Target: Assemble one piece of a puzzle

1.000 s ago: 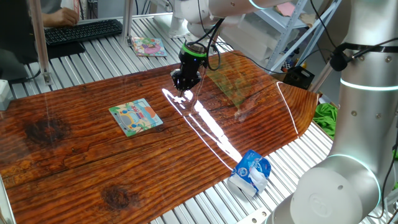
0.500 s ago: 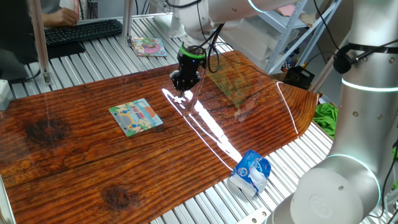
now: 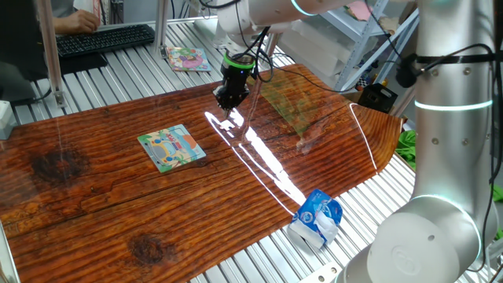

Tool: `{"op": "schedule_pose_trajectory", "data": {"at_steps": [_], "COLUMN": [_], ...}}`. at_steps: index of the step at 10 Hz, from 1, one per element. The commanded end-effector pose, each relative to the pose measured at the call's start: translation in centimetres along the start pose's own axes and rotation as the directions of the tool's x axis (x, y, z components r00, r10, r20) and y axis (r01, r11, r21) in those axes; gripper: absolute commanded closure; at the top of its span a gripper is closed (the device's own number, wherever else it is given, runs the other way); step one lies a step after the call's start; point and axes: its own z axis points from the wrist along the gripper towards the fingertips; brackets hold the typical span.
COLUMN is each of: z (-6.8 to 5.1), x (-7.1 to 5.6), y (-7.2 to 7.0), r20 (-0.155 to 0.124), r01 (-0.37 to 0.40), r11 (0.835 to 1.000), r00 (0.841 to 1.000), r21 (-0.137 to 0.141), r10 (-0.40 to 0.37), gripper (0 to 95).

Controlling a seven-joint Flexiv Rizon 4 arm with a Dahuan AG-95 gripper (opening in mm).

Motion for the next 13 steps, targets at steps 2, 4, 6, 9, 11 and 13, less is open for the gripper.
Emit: {"op": "schedule_pose_trajectory", "data": {"at_steps": [2,4,6,9,11,13], "z": [0.2,0.2,0.5,0.6,1.1,1.1], "x": [-0.8,-0.8,-2.0,-2.4,-2.6,-2.6], "y": [-0.7,-0.8,-1.7,-2.1,-2.0,-2.0], "r20": [-0.005,-0.012,-0.01,-0.012,-0.011,-0.01], "r01": [0.012,0.015,0.052,0.068,0.064,0.057], "r11": [1.0,1.0,0.998,0.997,0.997,0.998], "r00": [1.0,1.0,0.999,0.998,0.998,0.998], "r21": [0.012,0.021,0.033,0.038,0.035,0.03], "r10": [-0.012,-0.015,-0.052,-0.068,-0.064,-0.057], "gripper": [95.0,95.0,95.0,95.0,95.0,95.0]}}
